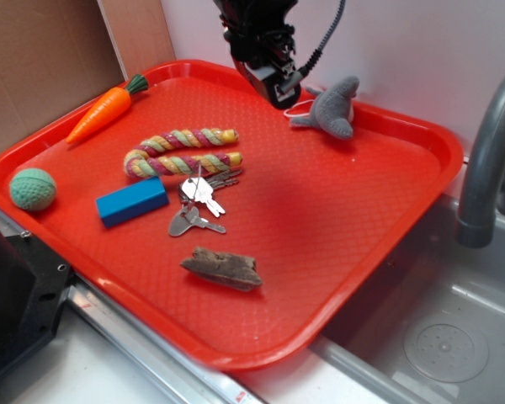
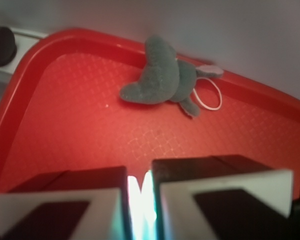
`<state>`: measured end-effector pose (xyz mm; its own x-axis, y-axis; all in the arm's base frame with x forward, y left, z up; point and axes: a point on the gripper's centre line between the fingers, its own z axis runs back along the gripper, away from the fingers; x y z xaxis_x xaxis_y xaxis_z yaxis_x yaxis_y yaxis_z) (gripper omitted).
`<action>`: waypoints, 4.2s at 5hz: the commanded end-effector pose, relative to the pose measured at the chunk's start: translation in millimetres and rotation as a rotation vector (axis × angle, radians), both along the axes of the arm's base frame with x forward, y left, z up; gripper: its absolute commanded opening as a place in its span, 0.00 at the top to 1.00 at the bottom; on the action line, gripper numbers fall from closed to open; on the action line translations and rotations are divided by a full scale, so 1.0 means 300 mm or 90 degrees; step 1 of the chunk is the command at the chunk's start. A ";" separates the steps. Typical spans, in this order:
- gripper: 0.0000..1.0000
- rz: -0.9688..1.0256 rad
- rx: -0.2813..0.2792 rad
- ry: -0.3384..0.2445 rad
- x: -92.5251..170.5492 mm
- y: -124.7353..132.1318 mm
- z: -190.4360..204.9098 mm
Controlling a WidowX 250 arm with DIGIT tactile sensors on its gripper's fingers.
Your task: Grab the gray animal.
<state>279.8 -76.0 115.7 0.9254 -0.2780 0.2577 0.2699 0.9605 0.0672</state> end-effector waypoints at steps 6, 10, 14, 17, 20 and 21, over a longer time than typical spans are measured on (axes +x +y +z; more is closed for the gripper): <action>0.00 0.196 0.008 -0.016 0.200 0.061 -0.235; 0.00 0.062 0.030 -0.026 0.152 0.039 -0.156; 0.00 0.125 0.042 -0.124 0.210 -0.014 -0.171; 0.00 0.136 0.040 -0.077 0.411 0.089 -0.256; 1.00 0.066 0.025 -0.080 0.261 0.026 -0.129; 1.00 0.016 -0.012 -0.048 0.165 -0.019 -0.064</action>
<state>325.0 -72.1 74.6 0.9358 -0.2332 0.2645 0.2254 0.9724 0.0598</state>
